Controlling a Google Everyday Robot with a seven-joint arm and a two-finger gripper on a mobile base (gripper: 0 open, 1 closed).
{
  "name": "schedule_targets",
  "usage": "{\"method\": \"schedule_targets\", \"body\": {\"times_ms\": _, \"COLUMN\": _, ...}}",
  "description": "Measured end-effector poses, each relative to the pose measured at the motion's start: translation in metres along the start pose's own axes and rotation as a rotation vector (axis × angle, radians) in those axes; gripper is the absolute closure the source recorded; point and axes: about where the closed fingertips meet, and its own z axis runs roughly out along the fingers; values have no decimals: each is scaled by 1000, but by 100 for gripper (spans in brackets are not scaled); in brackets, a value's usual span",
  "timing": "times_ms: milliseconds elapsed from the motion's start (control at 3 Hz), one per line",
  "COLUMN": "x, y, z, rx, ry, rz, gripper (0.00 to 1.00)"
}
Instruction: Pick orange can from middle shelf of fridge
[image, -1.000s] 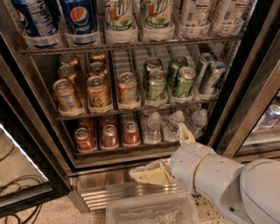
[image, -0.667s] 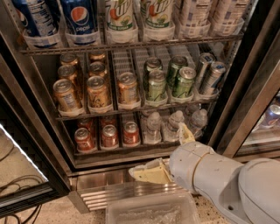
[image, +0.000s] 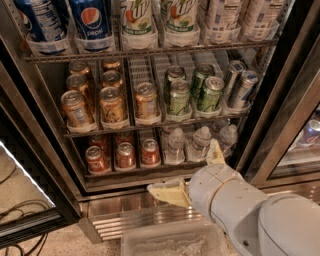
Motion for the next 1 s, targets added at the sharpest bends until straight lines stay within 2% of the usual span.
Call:
{"method": "schedule_targets", "body": {"times_ms": 333, "x": 2, "y": -28, "z": 1, "rx": 146, "ry": 6, "rz": 41, "gripper": 0}}
{"method": "schedule_targets", "body": {"times_ms": 667, "x": 26, "y": -52, "z": -4, "rx": 268, "ry": 23, "rz": 74, "gripper": 0}}
{"method": "schedule_targets", "body": {"times_ms": 1000, "x": 33, "y": -22, "z": 14, "rx": 248, "ry": -25, "rz": 27, "gripper": 0}}
